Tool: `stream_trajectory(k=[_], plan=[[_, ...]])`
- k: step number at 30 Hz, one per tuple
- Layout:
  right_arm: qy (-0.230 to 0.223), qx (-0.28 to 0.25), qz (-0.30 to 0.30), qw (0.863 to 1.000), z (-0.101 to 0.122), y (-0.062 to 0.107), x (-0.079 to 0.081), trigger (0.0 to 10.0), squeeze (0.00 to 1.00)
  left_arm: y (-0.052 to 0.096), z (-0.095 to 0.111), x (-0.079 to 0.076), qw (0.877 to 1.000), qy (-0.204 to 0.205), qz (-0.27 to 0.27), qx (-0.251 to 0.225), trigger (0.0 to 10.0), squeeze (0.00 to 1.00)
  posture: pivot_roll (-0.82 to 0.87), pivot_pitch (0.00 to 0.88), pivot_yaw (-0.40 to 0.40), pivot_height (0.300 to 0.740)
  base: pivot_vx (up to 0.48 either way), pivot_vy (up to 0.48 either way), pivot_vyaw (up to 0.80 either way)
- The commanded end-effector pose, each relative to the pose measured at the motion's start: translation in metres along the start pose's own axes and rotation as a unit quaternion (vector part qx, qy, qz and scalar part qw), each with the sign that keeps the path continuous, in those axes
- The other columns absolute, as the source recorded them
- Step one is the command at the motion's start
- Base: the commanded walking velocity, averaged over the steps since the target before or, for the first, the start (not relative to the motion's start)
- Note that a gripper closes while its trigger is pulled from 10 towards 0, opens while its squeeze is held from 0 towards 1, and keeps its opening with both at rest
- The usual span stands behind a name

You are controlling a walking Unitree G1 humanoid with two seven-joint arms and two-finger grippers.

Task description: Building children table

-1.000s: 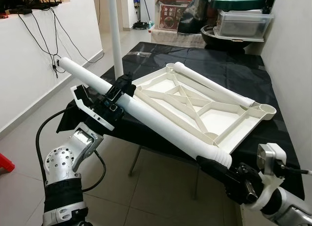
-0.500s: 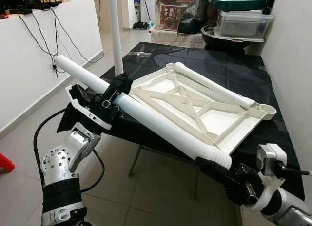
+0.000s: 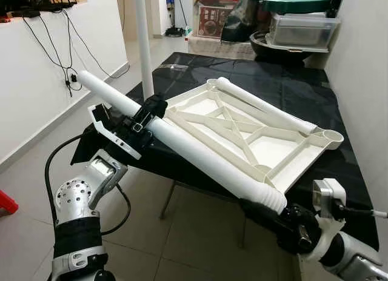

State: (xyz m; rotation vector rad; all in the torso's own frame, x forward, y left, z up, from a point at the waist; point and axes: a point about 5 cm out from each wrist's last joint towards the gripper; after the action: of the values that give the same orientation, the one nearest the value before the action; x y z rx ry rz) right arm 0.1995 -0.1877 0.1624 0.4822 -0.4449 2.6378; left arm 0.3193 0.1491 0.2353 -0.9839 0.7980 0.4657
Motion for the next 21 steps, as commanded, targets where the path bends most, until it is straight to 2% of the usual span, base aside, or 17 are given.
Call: stream_trajectory(k=[1, 4, 6, 7, 8, 12, 13, 14, 15, 17, 20, 21], plan=[[-0.009, 0.008, -0.005, 1.000, -0.002, 0.003, -0.001, 10.0, 1.00, -0.004, 0.001, -0.003, 1.000, 0.002, -0.011, -0.005, 10.0, 0.00, 0.10, 0.000, -0.042, 0.740, 0.000, 0.000, 0.00], [-0.011, 0.009, -0.025, 1.000, -0.003, 0.015, -0.005, 10.0, 1.00, -0.005, 0.004, -0.005, 1.000, -0.002, -0.014, -0.007, 10.0, 0.00, 0.10, 0.000, -0.045, 0.740, 0.000, 0.000, 0.00], [-0.011, 0.009, -0.025, 1.000, -0.003, 0.015, -0.005, 10.0, 1.00, -0.005, 0.004, -0.005, 1.000, -0.002, -0.014, -0.007, 10.0, 0.00, 0.10, 0.000, -0.045, 0.740, 0.000, 0.000, 0.00], [-0.016, 0.018, -0.069, 0.997, -0.008, 0.034, -0.013, 10.0, 0.00, -0.007, 0.007, -0.005, 1.000, -0.014, -0.013, -0.009, 10.0, 0.00, 0.10, 0.000, -0.046, 0.740, 0.000, 0.000, 0.00], [-0.016, 0.018, -0.069, 0.997, -0.008, 0.034, -0.013, 10.0, 0.00, -0.007, 0.007, -0.005, 1.000, -0.014, -0.013, -0.009, 10.0, 0.00, 0.10, 0.000, -0.046, 0.740, 0.000, 0.000, 0.00], [-0.030, 0.026, -0.174, 0.984, -0.015, 0.073, -0.029, 10.0, 0.00, -0.012, 0.019, -0.003, 0.999, -0.046, 0.006, -0.012, 10.0, 0.00, 0.10, 0.000, -0.047, 0.740, 0.000, 0.000, 0.00], [-0.032, 0.030, -0.200, 0.979, -0.015, 0.080, -0.033, 10.0, 0.00, -0.013, 0.023, -0.003, 0.999, -0.050, 0.007, -0.019, 6.0, 0.00, 0.09, 0.000, -0.045, 0.740, 0.000, 0.000, 0.00], [-0.032, 0.030, -0.200, 0.979, -0.015, 0.080, -0.033, 10.0, 0.00, -0.013, 0.023, -0.003, 0.999, -0.050, 0.007, -0.019, 6.0, 0.00, 0.09, 0.000, -0.045, 0.740, 0.000, 0.000, 0.00], [-0.034, 0.031, -0.216, 0.975, -0.016, 0.084, -0.036, 10.0, 0.00, -0.014, 0.026, -0.003, 0.998, -0.052, 0.008, -0.024, 0.0, 0.00, 0.09, 0.000, -0.045, 0.740, 0.000, 0.000, 0.00], [-0.027, 0.033, -0.238, 0.970, -0.015, 0.089, -0.039, 10.0, 0.00, -0.015, 0.032, -0.003, 0.998, -0.051, 0.010, -0.037, 0.0, 0.00, 0.09, 0.000, -0.042, 0.740, 0.000, 0.000, 0.00], [-0.027, 0.033, -0.238, 0.970, -0.015, 0.089, -0.039, 10.0, 0.00, -0.015, 0.032, -0.003, 0.998, -0.051, 0.010, -0.037, 0.0, 0.00, 0.09, 0.000, -0.042, 0.740, 0.000, 0.000, 0.00], [-0.008, 0.038, -0.267, 0.963, -0.011, 0.092, -0.044, 10.0, 0.00, -0.019, 0.038, -0.005, 0.997, -0.059, 0.006, -0.042, 0.0, 0.00, 0.09, 0.000, -0.040, 0.740, 0.000, 0.000, 0.00]])
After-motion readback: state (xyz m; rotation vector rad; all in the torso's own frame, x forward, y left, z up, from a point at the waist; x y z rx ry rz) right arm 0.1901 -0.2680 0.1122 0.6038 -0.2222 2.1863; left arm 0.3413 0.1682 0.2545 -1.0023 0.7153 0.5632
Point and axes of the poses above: a point about 5 cm out from each wrist's last joint towards the gripper, its own y axis pointing back from the gripper into the wrist, its own z axis along the axis of the wrist's last joint, x = y × z, and after that the axes turned 1 degree about y, right-handed
